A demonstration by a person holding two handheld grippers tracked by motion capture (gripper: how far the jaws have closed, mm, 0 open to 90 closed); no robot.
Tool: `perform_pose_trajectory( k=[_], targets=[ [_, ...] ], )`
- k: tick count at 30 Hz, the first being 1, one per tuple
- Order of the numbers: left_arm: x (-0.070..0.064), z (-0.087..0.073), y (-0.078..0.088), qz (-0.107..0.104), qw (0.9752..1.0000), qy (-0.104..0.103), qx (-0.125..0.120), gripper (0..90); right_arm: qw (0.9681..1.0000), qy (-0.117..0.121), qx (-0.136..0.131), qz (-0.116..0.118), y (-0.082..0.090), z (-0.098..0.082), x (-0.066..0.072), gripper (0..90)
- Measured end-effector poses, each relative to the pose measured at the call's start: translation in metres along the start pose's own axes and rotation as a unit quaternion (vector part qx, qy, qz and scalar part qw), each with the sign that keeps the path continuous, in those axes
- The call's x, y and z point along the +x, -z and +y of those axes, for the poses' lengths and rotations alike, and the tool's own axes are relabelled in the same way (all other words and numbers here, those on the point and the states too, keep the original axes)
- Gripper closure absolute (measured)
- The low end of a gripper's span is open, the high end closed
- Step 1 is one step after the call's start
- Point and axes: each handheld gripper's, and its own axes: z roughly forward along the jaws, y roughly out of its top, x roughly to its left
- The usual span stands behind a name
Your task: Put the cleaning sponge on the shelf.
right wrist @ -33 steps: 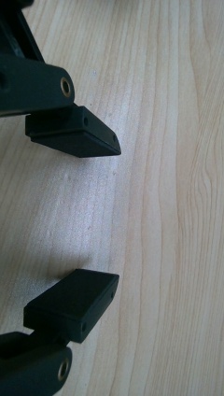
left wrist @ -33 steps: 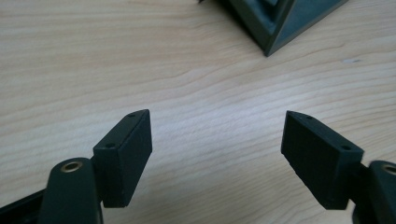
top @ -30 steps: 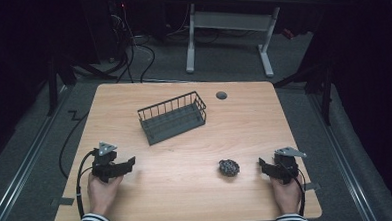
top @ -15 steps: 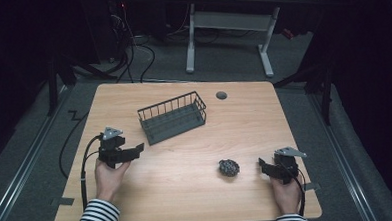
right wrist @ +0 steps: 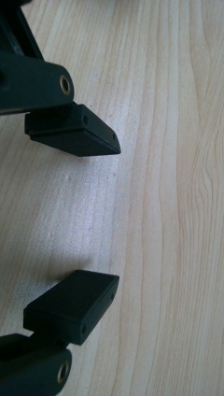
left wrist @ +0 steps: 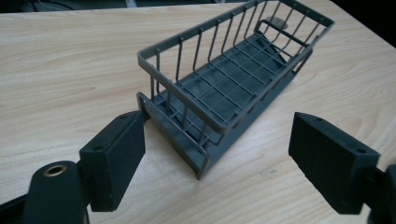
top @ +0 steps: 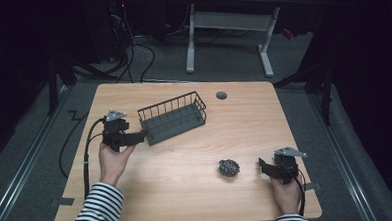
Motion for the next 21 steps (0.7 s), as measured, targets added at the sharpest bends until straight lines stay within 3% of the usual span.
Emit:
perform_pose_trajectory(
  k=[3,7,10,14,21],
  targets=[
    [0.003,0.006,-0.005,0.002,1.0,0.009,-0.001,19.8,1.0,0.001,0.0,0.001,0.0,0.0,0.0,31.7],
    [0.003,0.011,-0.014,0.02,0.9997,0.0,0.011,20.3,1.0,0.001,0.0,0.001,0.0,0.0,0.0,31.7],
    [0.004,0.014,-0.022,0.025,0.9997,0.005,0.007,21.9,1.0,0.001,0.0,0.001,0.0,0.0,0.0,31.7],
    [0.007,0.013,-0.034,0.04,0.999,0.015,0.01,24.0,1.0,0.001,0.0,0.001,0.0,0.0,0.0,31.6],
    [0.006,0.011,-0.045,0.044,0.9987,0.019,0.015,27.2,1.0,0.001,0.0,0.001,0.0,0.0,0.0,31.6]
  ],
)
